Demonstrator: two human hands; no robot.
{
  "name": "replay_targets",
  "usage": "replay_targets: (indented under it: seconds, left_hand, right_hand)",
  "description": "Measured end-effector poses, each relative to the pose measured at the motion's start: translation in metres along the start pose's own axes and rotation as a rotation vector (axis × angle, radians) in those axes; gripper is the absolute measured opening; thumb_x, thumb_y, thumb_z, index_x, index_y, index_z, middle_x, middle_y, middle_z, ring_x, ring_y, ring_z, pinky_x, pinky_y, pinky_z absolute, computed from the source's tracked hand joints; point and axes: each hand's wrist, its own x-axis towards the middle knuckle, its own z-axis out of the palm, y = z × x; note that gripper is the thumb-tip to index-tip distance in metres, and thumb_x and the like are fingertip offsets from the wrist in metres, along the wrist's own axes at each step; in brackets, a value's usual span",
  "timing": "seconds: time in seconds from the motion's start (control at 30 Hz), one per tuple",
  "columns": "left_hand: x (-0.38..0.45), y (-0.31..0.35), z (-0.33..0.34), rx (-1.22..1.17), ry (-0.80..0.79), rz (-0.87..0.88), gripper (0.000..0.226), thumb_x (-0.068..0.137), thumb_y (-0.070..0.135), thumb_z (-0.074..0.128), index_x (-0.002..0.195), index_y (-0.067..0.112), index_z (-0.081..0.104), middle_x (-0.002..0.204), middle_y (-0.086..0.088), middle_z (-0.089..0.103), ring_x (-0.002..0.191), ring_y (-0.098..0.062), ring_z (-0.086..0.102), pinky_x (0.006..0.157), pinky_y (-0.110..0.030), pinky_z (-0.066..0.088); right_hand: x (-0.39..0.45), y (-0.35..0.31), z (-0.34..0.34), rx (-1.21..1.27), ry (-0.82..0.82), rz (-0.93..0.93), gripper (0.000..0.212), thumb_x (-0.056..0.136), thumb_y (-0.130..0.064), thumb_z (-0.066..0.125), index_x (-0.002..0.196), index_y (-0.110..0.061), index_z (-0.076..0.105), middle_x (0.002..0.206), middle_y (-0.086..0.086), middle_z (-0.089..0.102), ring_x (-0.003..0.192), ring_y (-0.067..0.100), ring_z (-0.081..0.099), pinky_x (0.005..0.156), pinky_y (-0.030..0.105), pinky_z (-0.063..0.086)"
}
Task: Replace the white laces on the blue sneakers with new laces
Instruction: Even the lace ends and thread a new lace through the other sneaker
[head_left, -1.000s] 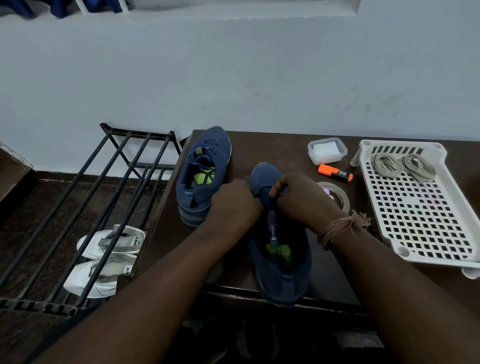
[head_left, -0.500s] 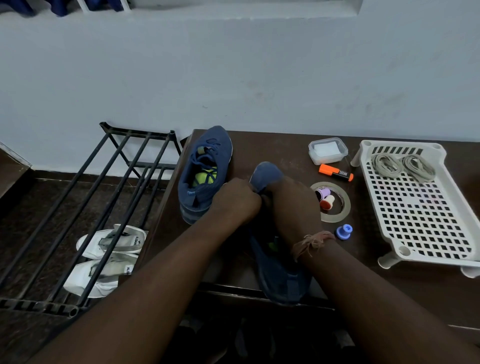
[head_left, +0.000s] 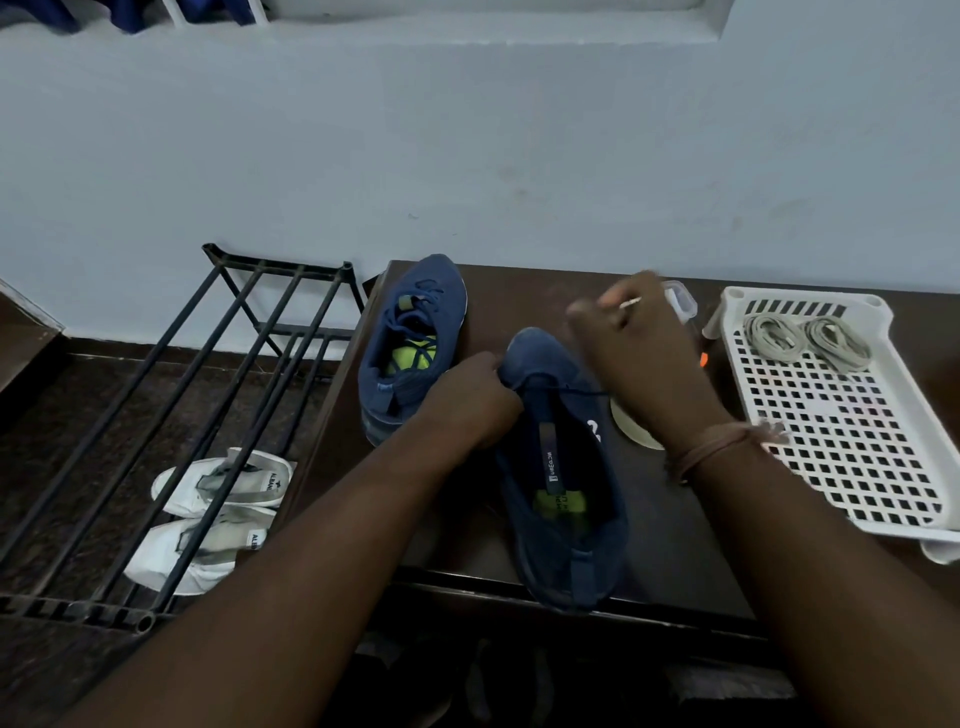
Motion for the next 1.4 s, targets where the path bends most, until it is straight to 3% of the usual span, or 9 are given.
replay_targets:
  seconds: [0.1, 0.23, 0.47, 0.63, 0.8, 0.93, 1.13, 1.27, 1.4]
  left_hand:
    - [0.000, 0.000, 0.001, -0.003, -0.006, 0.025, 0.042, 0.087, 0.016, 0.067, 0.129, 0.019, 0.065, 0.125, -0.008, 0.068, 0.109, -0.029, 0.065, 0.097, -0.045, 0.054]
    - [0.001, -0.002, 0.001, 0.018, -0.013, 0.032, 0.039, 0.086, 0.016, 0.068, 0.125, 0.020, 0.068, 0.121, -0.008, 0.070, 0.107, -0.028, 0.066, 0.095, -0.045, 0.055]
    - [0.002, -0.002, 0.000, 0.079, 0.004, 0.010, 0.027, 0.088, 0.019, 0.067, 0.115, 0.015, 0.069, 0.107, -0.008, 0.070, 0.096, -0.027, 0.067, 0.082, -0.036, 0.056]
    - [0.001, 0.000, 0.000, 0.089, -0.006, -0.005, 0.025, 0.088, 0.021, 0.067, 0.112, 0.014, 0.067, 0.105, -0.008, 0.069, 0.094, -0.027, 0.067, 0.083, -0.039, 0.057]
    - [-0.005, 0.005, 0.000, 0.064, 0.018, 0.022, 0.028, 0.089, 0.021, 0.065, 0.116, 0.013, 0.067, 0.107, -0.008, 0.070, 0.099, -0.029, 0.066, 0.086, -0.041, 0.056]
    - [-0.008, 0.007, -0.002, 0.051, 0.016, 0.004, 0.031, 0.093, 0.022, 0.064, 0.122, 0.010, 0.062, 0.119, -0.013, 0.067, 0.107, -0.033, 0.064, 0.090, -0.039, 0.052]
    - [-0.011, 0.010, -0.003, 0.046, -0.018, -0.029, 0.024, 0.092, 0.021, 0.063, 0.111, 0.008, 0.068, 0.107, -0.013, 0.070, 0.097, -0.031, 0.067, 0.084, -0.038, 0.056]
    - [-0.007, 0.007, -0.001, 0.035, 0.007, -0.053, 0.027, 0.088, 0.022, 0.064, 0.111, 0.008, 0.062, 0.105, -0.009, 0.067, 0.093, -0.028, 0.065, 0.074, -0.034, 0.052]
    - [-0.007, 0.007, -0.001, 0.017, 0.002, -0.027, 0.041, 0.091, 0.018, 0.066, 0.131, 0.015, 0.059, 0.126, -0.010, 0.064, 0.112, -0.030, 0.062, 0.096, -0.045, 0.053]
  right_hand:
    - [-0.008, 0.030, 0.018, -0.630, -0.303, -0.146, 0.023, 0.082, -0.041, 0.068, 0.092, -0.020, 0.068, 0.100, 0.012, 0.061, 0.090, 0.022, 0.060, 0.080, 0.032, 0.052]
    - [-0.009, 0.031, 0.030, -0.773, -0.333, -0.177, 0.023, 0.089, -0.030, 0.060, 0.092, -0.010, 0.072, 0.104, 0.018, 0.057, 0.090, 0.025, 0.057, 0.075, 0.030, 0.045]
    - [0.004, -0.021, -0.003, 0.621, -0.031, 0.206, 0.032, 0.097, -0.023, 0.042, 0.067, -0.015, 0.052, 0.056, 0.002, 0.054, 0.049, 0.016, 0.044, 0.051, 0.029, 0.036]
    - [-0.004, 0.000, -0.001, -0.245, -0.112, -0.077, 0.029, 0.085, -0.036, 0.070, 0.084, -0.008, 0.061, 0.078, 0.004, 0.062, 0.070, 0.016, 0.056, 0.065, 0.029, 0.044]
    - [-0.017, 0.019, 0.025, -0.786, -0.388, -0.092, 0.020, 0.093, -0.029, 0.059, 0.096, -0.012, 0.069, 0.093, 0.009, 0.069, 0.086, 0.027, 0.064, 0.072, 0.031, 0.048]
    - [-0.007, -0.002, 0.018, -0.356, -0.218, -0.161, 0.021, 0.091, -0.009, 0.052, 0.070, -0.010, 0.058, 0.068, 0.006, 0.053, 0.066, 0.021, 0.051, 0.064, 0.033, 0.041]
    - [0.006, -0.035, -0.021, 1.015, 0.075, 0.154, 0.035, 0.102, -0.023, 0.040, 0.068, -0.017, 0.039, 0.048, 0.001, 0.038, 0.048, 0.020, 0.032, 0.053, 0.029, 0.034]
    - [0.008, -0.017, -0.021, 0.164, 0.098, 0.027, 0.037, 0.088, -0.043, 0.063, 0.075, -0.011, 0.049, 0.062, 0.004, 0.048, 0.056, 0.022, 0.046, 0.058, 0.034, 0.042]
    - [-0.009, 0.005, 0.005, -0.574, -0.359, -0.135, 0.026, 0.089, -0.033, 0.066, 0.075, -0.012, 0.060, 0.073, 0.002, 0.059, 0.073, 0.020, 0.060, 0.059, 0.026, 0.037]
